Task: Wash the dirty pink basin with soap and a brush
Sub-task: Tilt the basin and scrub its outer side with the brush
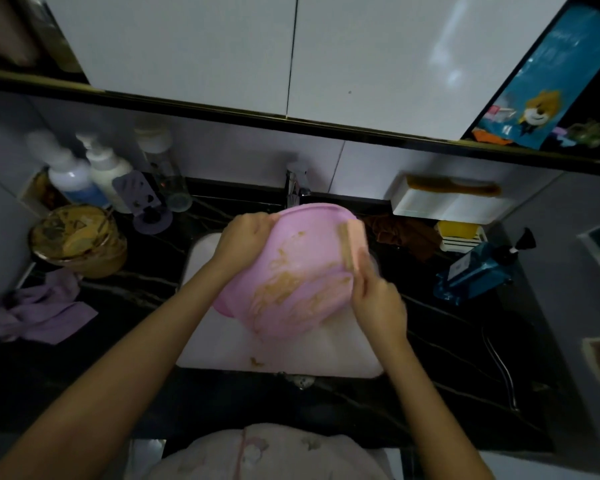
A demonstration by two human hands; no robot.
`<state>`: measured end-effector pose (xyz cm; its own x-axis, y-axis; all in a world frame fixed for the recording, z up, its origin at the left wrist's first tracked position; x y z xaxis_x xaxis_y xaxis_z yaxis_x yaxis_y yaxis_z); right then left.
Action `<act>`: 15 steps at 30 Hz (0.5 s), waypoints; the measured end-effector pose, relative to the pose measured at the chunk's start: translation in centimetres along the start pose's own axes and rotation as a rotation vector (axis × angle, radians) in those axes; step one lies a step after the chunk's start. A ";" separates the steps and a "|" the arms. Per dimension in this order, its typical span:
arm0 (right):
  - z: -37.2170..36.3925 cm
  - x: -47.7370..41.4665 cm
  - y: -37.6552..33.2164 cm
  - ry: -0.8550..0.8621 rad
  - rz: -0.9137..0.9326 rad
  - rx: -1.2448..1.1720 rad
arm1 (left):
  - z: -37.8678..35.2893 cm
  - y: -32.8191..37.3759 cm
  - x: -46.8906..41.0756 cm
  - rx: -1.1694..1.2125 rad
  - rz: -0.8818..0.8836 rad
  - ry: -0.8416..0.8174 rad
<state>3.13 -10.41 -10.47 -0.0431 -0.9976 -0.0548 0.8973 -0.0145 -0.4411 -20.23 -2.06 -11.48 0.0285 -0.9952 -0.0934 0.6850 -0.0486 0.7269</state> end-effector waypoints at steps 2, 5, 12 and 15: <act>-0.6 0.2 -0.5 0.055 -0.105 -0.133 | -0.1 0.3 -0.1 -0.017 0.004 0.004; -3.1 4.4 -3.2 0.047 0.073 -0.133 | 0.5 -0.3 -0.4 -0.019 0.024 0.024; -1.9 1.6 -1.4 0.076 -0.198 -0.365 | 0.2 0.4 -0.5 -0.036 -0.019 0.025; -3.3 4.5 -3.8 0.021 0.024 -0.268 | 0.4 -0.1 -0.6 -0.045 -0.011 0.022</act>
<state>-1.93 -14.66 -11.96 -0.0351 -0.9957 -0.0853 0.7502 0.0301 -0.6605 -20.59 -1.52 -11.24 0.0367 -0.9925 -0.1165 0.7175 -0.0550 0.6944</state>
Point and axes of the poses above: each hand's wrist, its own x-axis away from the middle knuckle, its own z-axis out of the back of the hand, y = z × x, the point moved 2 cm from there along -x, towards the middle knuckle, and after that the axes turned 3 degrees about z, right-handed, at the moved point
